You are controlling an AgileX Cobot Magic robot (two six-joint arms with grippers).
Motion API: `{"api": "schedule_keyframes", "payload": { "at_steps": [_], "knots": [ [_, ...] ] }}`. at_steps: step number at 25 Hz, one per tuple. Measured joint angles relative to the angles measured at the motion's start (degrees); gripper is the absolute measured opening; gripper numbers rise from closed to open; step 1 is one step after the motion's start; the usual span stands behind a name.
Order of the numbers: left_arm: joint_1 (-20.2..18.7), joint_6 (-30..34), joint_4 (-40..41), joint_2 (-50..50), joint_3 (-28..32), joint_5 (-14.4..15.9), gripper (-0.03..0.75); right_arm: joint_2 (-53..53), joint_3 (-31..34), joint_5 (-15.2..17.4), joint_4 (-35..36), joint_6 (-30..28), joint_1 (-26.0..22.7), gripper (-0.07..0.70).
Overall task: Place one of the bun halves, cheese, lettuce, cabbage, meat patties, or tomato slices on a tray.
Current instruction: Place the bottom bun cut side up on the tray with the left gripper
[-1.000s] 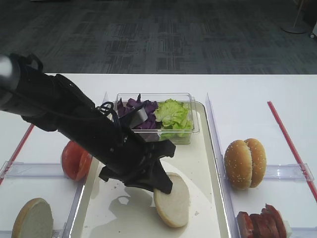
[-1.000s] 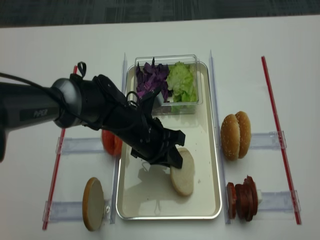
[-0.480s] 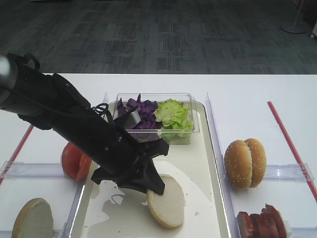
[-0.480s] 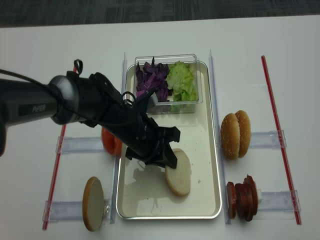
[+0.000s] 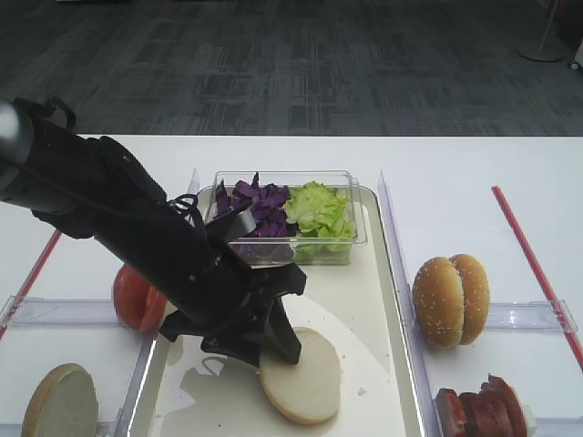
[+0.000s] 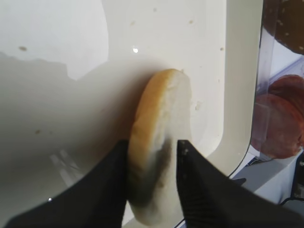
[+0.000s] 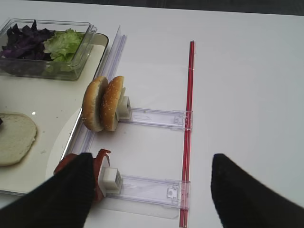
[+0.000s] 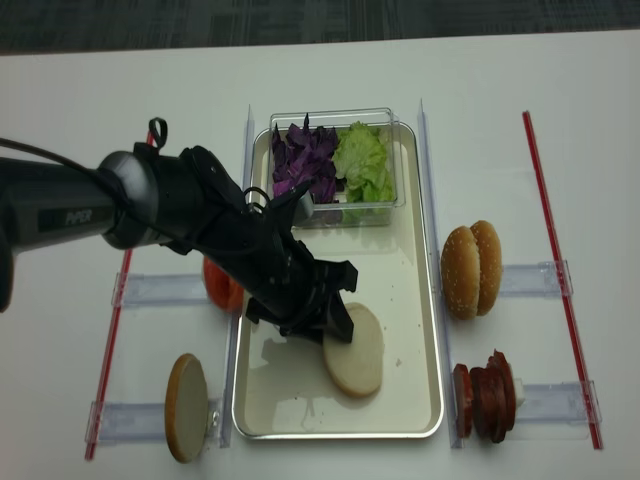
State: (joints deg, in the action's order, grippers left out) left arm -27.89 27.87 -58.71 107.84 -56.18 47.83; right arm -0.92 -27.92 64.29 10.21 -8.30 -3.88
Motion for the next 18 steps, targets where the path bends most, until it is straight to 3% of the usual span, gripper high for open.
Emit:
{"api": "schedule_keyframes", "payload": {
  "at_steps": [18],
  "knots": [
    [2.0,-7.3,12.3,-2.8,0.0,-0.8,0.278,0.0,0.0,0.0,0.0,0.0,0.0,0.537]
  ]
}}
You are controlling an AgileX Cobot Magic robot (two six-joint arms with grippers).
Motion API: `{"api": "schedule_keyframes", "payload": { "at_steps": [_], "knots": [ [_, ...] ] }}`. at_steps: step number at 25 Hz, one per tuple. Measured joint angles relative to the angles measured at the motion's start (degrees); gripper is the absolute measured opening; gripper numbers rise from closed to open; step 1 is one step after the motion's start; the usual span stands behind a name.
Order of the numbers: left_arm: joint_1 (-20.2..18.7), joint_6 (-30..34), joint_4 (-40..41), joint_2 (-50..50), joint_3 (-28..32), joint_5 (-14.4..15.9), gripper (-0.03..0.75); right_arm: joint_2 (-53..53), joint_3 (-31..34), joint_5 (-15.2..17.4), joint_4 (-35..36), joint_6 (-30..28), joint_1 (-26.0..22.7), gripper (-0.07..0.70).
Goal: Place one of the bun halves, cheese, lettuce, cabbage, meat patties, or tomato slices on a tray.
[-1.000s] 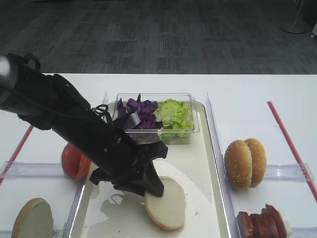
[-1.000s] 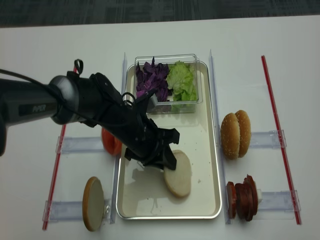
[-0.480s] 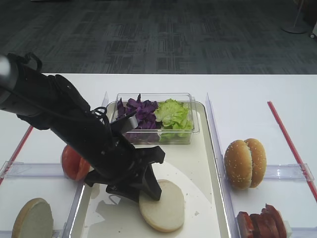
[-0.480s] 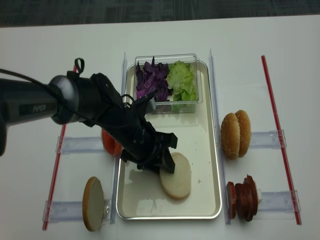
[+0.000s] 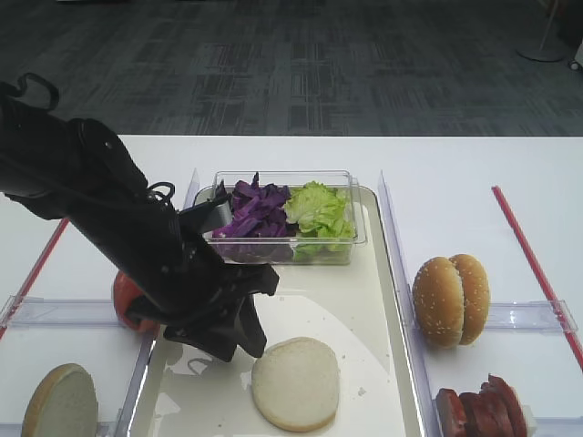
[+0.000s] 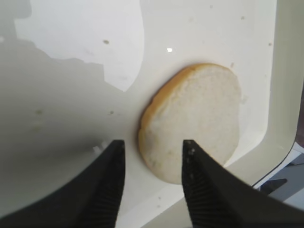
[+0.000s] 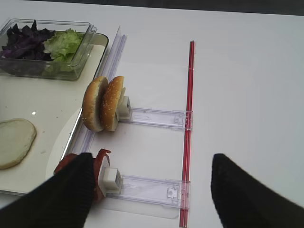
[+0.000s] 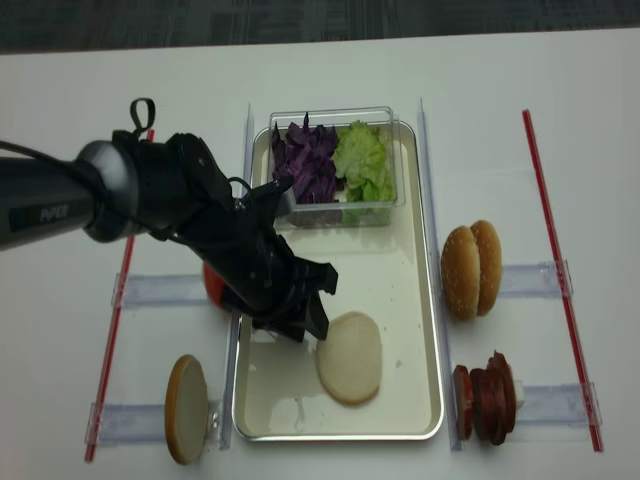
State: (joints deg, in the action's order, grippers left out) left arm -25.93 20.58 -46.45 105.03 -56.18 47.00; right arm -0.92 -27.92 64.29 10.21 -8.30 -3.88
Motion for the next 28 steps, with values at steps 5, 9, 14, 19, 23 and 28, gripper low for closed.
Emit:
{"api": "schedule_keyframes", "payload": {
  "at_steps": [5,9,14,19,23,28],
  "knots": [
    [0.8,-1.7,3.7,-2.3,-0.7,0.6,0.278,0.0,0.0,0.0,0.0,0.0,0.0,0.537],
    [0.8,-3.8,7.0,-3.5,-2.4,1.5,0.278,0.0,0.0,0.0,0.0,0.0,0.0,0.537],
    [0.8,-7.0,12.4,-6.5,-3.9,2.3,0.278,0.0,0.0,0.0,0.0,0.0,0.0,0.537],
    [1.1,-10.4,17.5,-8.9,-4.6,3.2,0.278,0.0,0.0,0.0,0.0,0.0,0.0,0.537],
    [2.3,-13.2,22.3,-11.3,-4.6,5.1,0.278,0.0,0.0,0.0,0.0,0.0,0.0,0.537],
    [5.7,-16.0,27.3,-14.5,-4.6,8.7,0.278,0.0,0.0,0.0,0.0,0.0,0.0,0.537]
  ]
}}
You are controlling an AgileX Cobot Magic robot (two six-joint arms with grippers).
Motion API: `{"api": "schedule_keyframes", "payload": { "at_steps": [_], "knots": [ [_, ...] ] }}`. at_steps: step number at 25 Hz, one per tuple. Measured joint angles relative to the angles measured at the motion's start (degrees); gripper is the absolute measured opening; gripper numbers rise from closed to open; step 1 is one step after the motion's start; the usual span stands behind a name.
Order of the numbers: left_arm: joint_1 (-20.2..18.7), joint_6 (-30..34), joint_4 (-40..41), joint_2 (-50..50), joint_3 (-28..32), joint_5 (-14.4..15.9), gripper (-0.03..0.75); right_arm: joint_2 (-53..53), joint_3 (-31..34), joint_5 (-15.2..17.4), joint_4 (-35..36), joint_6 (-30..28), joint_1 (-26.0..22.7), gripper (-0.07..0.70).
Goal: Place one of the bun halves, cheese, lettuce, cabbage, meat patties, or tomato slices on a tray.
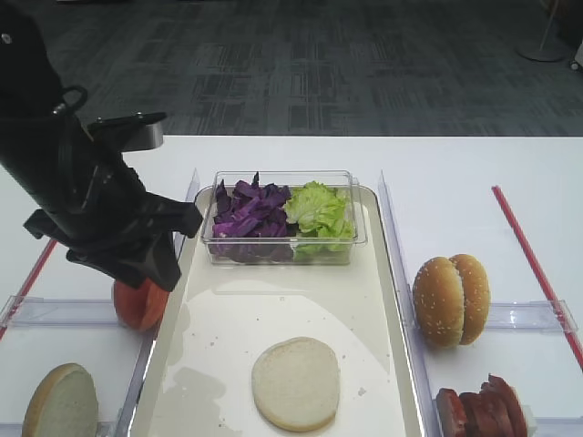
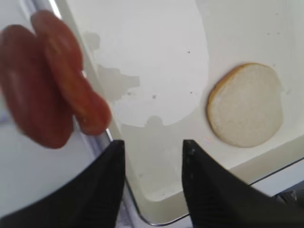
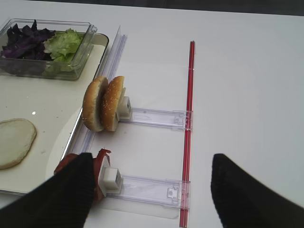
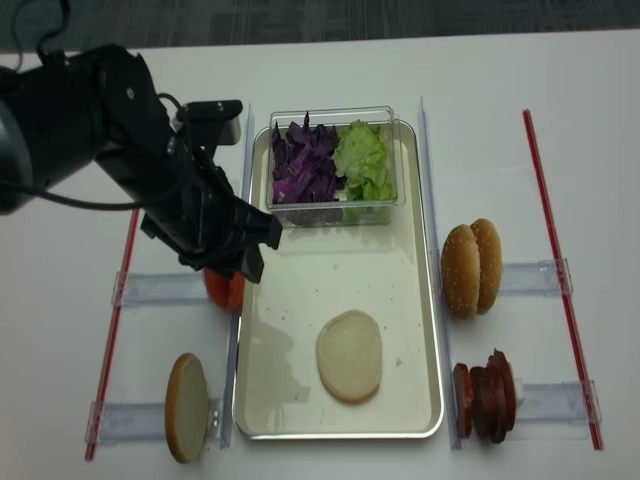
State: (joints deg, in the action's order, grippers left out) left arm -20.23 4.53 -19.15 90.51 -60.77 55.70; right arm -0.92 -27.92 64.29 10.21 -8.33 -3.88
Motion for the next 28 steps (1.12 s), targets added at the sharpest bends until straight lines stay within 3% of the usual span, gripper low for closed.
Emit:
{"api": "schedule_keyframes", "payload": {
  "at_steps": [6,11,23,28],
  "knots": [
    [4.0,-2.7,6.6,-2.5,0.0,3.4,0.278,0.0,0.0,0.0,0.0,0.0,0.0,0.537],
    [10.1,-3.3,11.1,-4.1,0.0,7.1,0.279,0.0,0.0,0.0,0.0,-0.1,0.0,0.537],
    [20.5,-4.5,14.9,-4.6,0.0,10.7,0.278,0.0,0.0,0.0,0.0,-0.1,0.0,0.537],
    [22.2,-4.5,15.0,-4.6,0.0,11.6,0.278,0.0,0.0,0.0,0.0,-0.1,0.0,0.537]
  ]
}}
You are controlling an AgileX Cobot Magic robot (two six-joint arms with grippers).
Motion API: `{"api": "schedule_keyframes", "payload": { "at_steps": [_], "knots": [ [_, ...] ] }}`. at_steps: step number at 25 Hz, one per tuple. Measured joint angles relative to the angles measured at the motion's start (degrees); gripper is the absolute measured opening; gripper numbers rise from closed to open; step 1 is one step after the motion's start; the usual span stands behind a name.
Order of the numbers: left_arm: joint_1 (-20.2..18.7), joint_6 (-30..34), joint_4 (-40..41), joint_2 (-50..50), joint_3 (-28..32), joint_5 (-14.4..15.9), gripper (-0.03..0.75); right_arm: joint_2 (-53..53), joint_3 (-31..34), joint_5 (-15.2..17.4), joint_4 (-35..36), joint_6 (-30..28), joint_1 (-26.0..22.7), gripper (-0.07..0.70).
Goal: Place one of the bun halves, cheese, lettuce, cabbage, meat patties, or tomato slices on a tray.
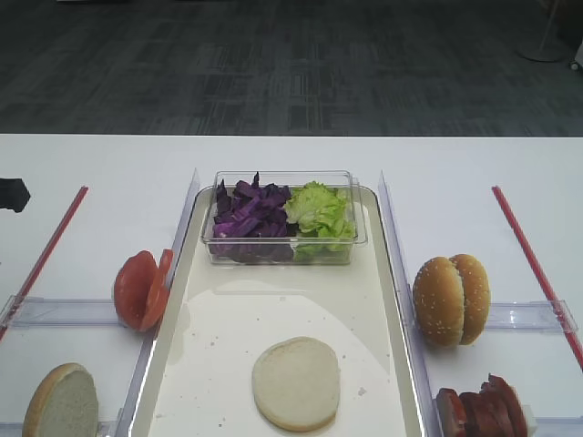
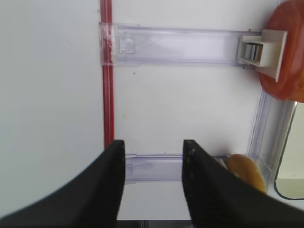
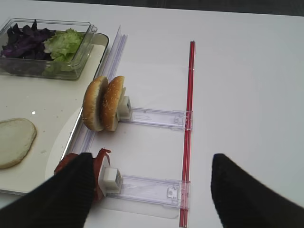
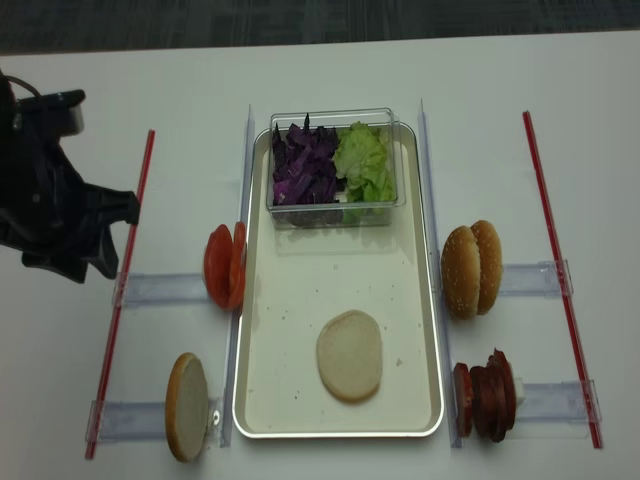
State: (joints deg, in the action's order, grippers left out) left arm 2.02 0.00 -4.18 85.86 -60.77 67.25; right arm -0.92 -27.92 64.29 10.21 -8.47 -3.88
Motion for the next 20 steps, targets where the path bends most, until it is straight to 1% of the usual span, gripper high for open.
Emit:
{"api": "schedule_keyframes", "payload": {
  "at_steps": [7,10,12,14,20],
  "knots": [
    [0.0,-0.3,0.0,-1.1,0.0,0.4,0.278,0.0,0.0,0.0,0.0,0.0,0.0,0.537],
    [0.0,-0.3,0.0,-4.3,0.0,0.4,0.278,0.0,0.0,0.0,0.0,0.0,0.0,0.537],
    [0.0,-0.3,0.0,-6.9,0.0,0.9,0.278,0.0,0.0,0.0,0.0,0.0,0.0,0.537],
    [0.0,-0.4,0.0,-10.5,0.0,2.5,0.278,0.0,0.0,0.0,0.0,0.0,0.0,0.537],
    [0.0,-0.4,0.0,-16.8,0.0,3.2,0.277,0.0,0.0,0.0,0.0,0.0,0.0,0.537]
  ]
}}
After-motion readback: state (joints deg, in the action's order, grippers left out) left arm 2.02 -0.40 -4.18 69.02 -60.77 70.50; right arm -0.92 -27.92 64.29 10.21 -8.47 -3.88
